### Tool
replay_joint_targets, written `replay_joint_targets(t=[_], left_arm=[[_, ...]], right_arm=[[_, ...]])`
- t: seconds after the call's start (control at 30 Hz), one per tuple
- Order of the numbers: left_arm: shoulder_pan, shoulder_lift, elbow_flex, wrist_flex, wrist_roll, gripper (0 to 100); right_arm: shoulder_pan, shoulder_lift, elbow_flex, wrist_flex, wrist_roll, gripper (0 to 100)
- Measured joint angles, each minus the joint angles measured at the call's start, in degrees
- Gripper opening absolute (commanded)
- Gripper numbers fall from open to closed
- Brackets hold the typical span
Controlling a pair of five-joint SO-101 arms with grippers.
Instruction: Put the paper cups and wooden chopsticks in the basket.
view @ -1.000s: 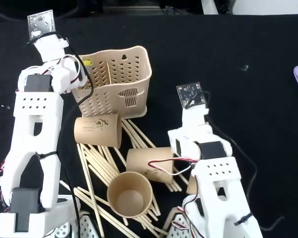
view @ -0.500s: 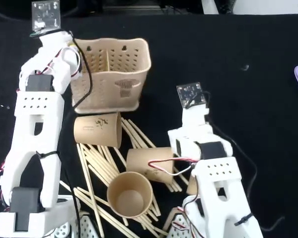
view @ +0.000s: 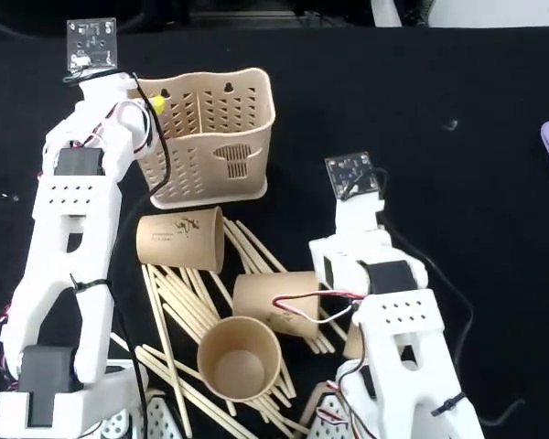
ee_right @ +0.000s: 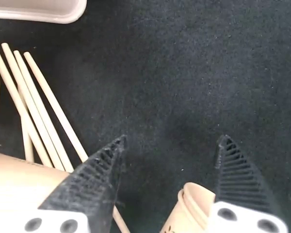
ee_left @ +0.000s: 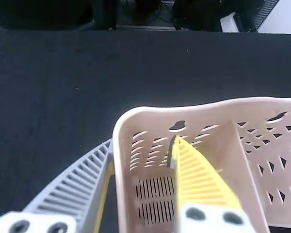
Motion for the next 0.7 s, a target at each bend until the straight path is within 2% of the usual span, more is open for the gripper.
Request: replay_joint_targets(t=[0.27, 0.4, 0.57, 0.7], left_arm=[[-2.64, -3.60, -11.87, 11.08, 0.00, 20], [-4.40, -10.81, -14.77, 19.96, 0.00, 21], [-8.18, -21.36, -12.04, 31.30, 0.09, 21], [-11.34, -30.33, -2.46, 36.84, -2.20, 20]], right_arm=[[0.00, 0.00, -0.70, 0.35, 0.00, 29.0], [0.00, 0.00, -7.30, 5.54, 0.00, 29.2], [1.32, 0.00, -17.93, 15.65, 0.70, 29.1], [8.18, 0.00, -25.23, 22.95, 9.14, 29.0]])
